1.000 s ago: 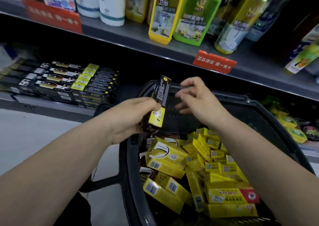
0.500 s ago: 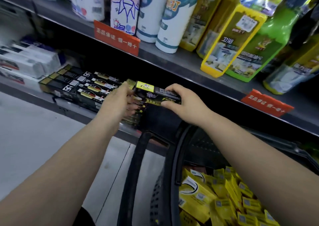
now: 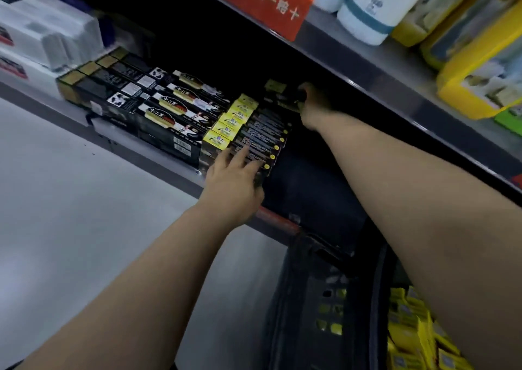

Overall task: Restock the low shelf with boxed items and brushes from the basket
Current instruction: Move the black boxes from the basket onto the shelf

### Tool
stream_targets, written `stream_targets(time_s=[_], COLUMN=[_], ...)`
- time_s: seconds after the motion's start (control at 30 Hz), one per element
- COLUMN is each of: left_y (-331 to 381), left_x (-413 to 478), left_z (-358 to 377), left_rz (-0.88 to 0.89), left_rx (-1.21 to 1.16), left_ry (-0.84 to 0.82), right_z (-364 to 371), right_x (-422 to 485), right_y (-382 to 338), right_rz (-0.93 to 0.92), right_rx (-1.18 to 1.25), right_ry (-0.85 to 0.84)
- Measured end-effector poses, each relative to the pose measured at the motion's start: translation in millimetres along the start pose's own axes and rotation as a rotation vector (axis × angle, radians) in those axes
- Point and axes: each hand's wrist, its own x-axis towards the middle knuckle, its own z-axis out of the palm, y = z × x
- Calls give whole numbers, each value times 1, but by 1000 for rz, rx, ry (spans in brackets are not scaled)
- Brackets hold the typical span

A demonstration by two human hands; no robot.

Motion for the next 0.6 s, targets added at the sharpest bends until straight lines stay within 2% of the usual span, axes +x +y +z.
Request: stream_targets(time_s=[0.23,0.47,0.6], left_y=[-10,-10,-6], left_x=[3,4,0], left_z=[7,6,-5], left_rz=[-10,-13,-9], left_rx=[-28,-61,-153], left_ry=[-21,-48,-36], right_z=[40,37,31], right_x=[19,19,12], right_y=[2,5,0], right_rz=[-31,-5,33], right_rx=[70,50,-96], right_ry=[-206,-271,-282])
